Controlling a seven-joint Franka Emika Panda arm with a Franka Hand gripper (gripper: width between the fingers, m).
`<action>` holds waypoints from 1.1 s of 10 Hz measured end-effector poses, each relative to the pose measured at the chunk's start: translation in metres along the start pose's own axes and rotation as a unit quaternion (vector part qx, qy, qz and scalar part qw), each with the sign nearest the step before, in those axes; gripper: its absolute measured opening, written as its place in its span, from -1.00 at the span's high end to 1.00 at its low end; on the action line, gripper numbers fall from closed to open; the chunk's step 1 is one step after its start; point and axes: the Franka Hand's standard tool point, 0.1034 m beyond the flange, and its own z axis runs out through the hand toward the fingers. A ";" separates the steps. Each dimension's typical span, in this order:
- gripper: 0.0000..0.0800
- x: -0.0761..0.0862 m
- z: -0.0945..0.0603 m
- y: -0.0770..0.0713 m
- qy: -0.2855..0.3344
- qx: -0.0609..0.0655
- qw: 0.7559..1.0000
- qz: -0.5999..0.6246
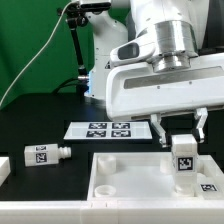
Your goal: Assemble one leg
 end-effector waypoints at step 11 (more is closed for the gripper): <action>-0.22 -0.021 0.006 0.001 0.010 -0.008 1.000 -0.009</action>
Offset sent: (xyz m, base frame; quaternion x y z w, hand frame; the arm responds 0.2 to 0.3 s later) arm -0.0068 -0.0029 -0.0043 -0.0055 -0.0024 -0.0228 0.9997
